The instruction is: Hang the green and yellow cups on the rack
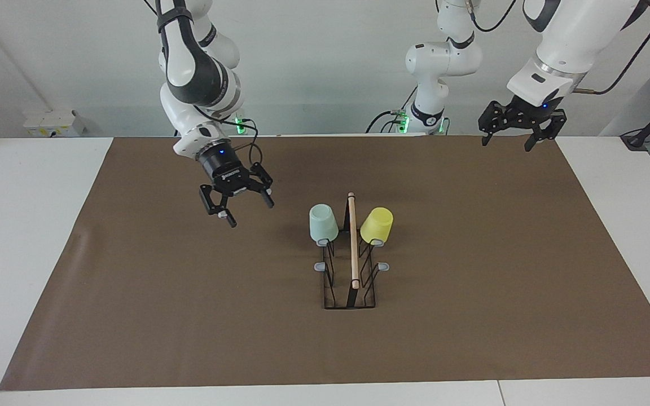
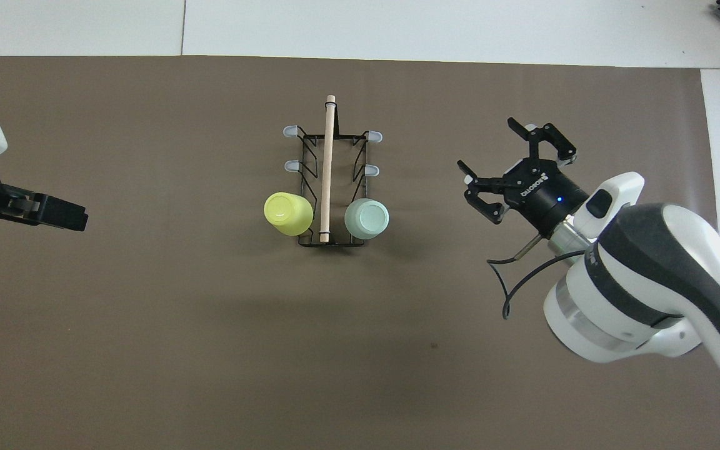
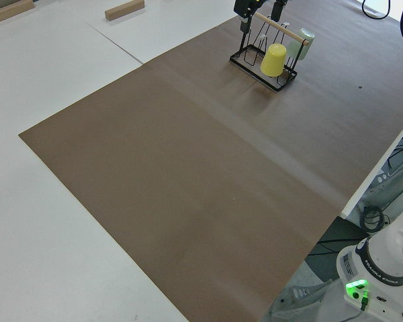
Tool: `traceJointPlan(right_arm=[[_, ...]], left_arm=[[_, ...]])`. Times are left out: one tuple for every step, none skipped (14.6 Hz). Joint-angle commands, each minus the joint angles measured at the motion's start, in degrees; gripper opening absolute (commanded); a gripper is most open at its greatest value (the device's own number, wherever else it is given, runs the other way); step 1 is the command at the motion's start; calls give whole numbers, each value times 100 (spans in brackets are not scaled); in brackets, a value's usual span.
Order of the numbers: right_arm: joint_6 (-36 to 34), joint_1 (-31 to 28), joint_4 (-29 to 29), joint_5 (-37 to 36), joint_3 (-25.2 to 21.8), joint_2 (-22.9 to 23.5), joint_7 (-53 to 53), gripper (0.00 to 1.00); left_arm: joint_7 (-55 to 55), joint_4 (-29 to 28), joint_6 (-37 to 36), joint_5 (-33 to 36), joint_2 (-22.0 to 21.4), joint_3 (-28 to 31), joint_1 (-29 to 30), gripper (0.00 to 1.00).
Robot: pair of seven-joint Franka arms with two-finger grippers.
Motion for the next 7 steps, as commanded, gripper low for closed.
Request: traceJointPlan(right_arm=[[-20, -358, 93, -1139, 36, 138, 595, 100], [-37, -455, 119, -1612, 27, 191, 859, 100], [-90, -630, 145, -2191, 36, 218, 1053, 100], [-212, -797, 145, -2702, 36, 244, 1281, 100], [-387, -929, 137, -3186, 18, 270, 1544, 100], [-589, -1122, 154, -3721, 1, 279, 1808, 100], [-904, -1289, 198, -4344, -17, 288, 2263, 100]], left_arm=[[3, -161, -32, 93, -162, -43, 58, 100], [3, -161, -32, 93, -162, -43, 58, 100], [3, -161, -32, 93, -162, -43, 58, 100], [3, -161, -32, 93, -162, -43, 58, 100], [3, -161, -32, 93, -162, -43, 58, 100], [3, -161, -32, 93, -162, -43, 58, 100], [3, -161, -32, 93, -162, -43, 58, 100]])
